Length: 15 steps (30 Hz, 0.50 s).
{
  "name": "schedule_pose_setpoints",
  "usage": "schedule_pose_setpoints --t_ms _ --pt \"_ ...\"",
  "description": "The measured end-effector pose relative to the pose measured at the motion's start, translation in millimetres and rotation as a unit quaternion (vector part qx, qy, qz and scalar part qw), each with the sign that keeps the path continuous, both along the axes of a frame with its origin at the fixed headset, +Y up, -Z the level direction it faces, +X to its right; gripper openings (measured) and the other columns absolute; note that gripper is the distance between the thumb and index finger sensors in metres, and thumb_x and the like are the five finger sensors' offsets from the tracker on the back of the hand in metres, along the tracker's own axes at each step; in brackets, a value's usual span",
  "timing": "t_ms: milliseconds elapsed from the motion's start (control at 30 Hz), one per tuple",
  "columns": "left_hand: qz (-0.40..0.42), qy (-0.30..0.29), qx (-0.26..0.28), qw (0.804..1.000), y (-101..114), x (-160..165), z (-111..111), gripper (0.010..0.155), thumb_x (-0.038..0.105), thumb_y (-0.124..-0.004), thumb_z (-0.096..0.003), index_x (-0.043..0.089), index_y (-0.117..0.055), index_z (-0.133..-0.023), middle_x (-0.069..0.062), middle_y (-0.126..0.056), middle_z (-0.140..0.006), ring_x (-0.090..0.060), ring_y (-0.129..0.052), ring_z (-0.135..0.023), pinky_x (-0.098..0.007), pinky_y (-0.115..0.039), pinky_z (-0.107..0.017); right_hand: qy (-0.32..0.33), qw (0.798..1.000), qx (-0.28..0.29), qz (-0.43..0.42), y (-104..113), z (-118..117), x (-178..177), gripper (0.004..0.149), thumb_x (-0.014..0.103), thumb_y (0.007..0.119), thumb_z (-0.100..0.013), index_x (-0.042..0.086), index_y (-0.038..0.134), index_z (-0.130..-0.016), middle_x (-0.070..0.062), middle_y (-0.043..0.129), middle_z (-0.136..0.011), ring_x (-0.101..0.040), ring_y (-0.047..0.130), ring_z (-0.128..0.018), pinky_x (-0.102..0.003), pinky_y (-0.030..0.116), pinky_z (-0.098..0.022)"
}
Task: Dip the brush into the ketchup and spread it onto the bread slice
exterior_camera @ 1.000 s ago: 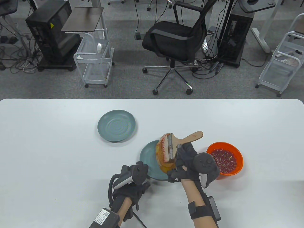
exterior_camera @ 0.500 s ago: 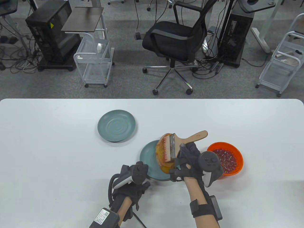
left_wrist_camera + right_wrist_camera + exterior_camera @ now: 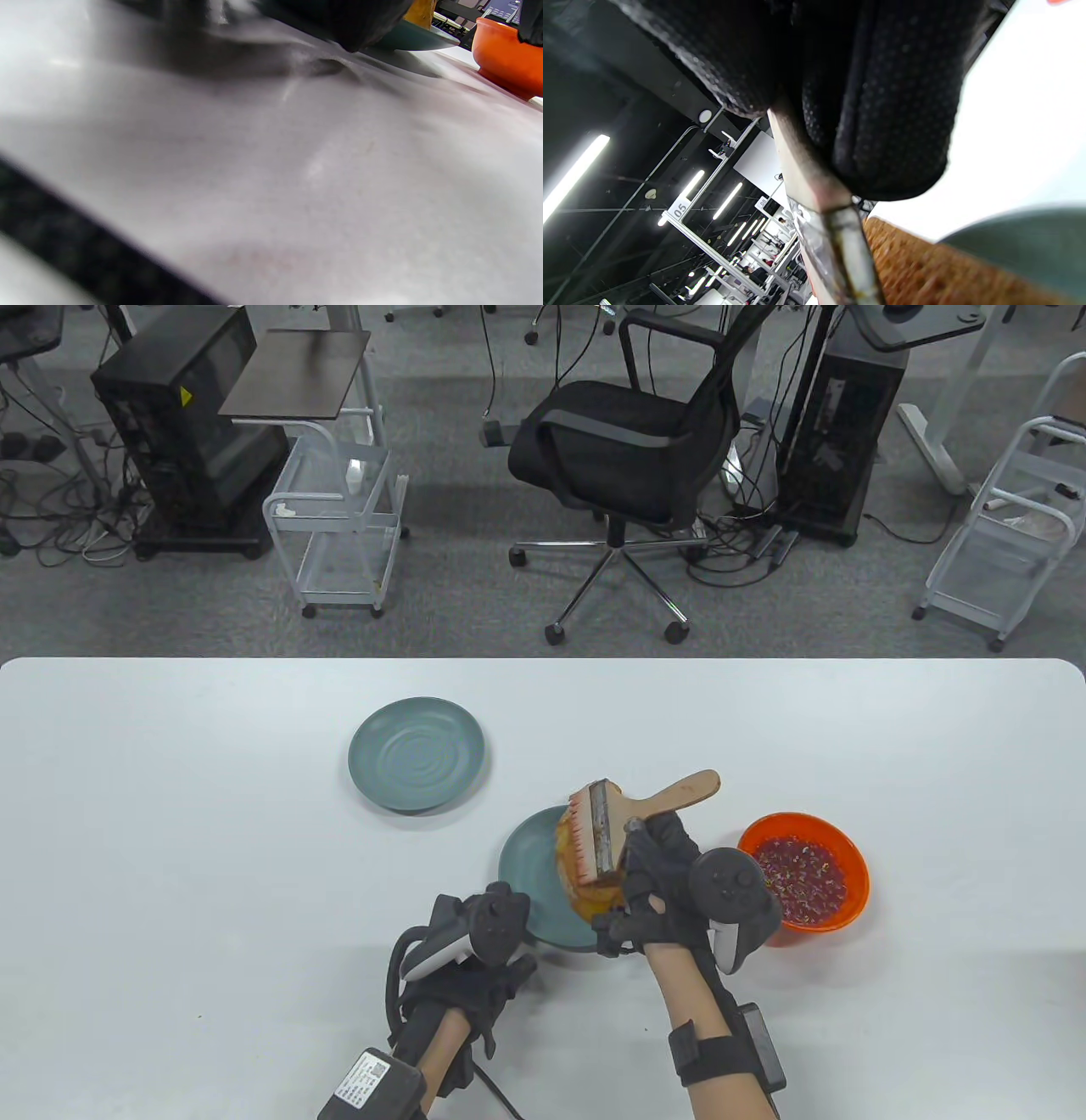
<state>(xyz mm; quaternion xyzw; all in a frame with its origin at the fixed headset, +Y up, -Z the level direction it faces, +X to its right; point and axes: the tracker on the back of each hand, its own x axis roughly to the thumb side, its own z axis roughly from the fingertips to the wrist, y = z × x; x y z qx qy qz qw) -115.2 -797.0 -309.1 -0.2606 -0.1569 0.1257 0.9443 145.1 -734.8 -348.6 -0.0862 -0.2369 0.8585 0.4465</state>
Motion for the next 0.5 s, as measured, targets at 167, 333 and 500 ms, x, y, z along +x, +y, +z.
schedule_pose_setpoints --t_ms 167,333,500 --pt "-0.008 -0.002 0.003 1.0 0 1 0 0.069 0.041 -0.062 -0.0673 0.024 -0.014 -0.114 -0.007 -0.001 -0.115 -0.045 -0.02 -0.109 -0.062 -0.031 -0.071 -0.055 0.997 0.035 0.034 10 4 27 0.047 0.023 0.087 -0.048 -0.003 0.079 -0.086 -0.029 0.091 -0.069 -0.034 0.112 -0.046 -0.033 0.104 -0.026" --pt "-0.007 0.0 0.002 1.0 0 2 1 0.069 0.041 -0.062 -0.0673 0.023 -0.014 -0.114 -0.007 -0.001 -0.115 -0.045 -0.019 -0.109 -0.062 -0.03 -0.071 0.007 0.996 -0.012 -0.085 -5 -1 8 0.047 0.023 0.087 -0.049 -0.003 0.079 -0.087 -0.03 0.09 -0.069 -0.035 0.111 -0.047 -0.033 0.104 -0.027" --pt "-0.004 -0.002 0.002 1.0 0 2 1 0.07 0.041 -0.062 -0.0672 0.024 -0.014 -0.114 -0.007 -0.001 -0.115 -0.045 -0.019 -0.109 -0.062 -0.03 -0.071 0.011 1.0 -0.017 -0.023 -1 -2 -1 0.047 0.022 0.088 -0.048 -0.004 0.079 -0.086 -0.031 0.091 -0.069 -0.036 0.111 -0.046 -0.034 0.103 -0.026"
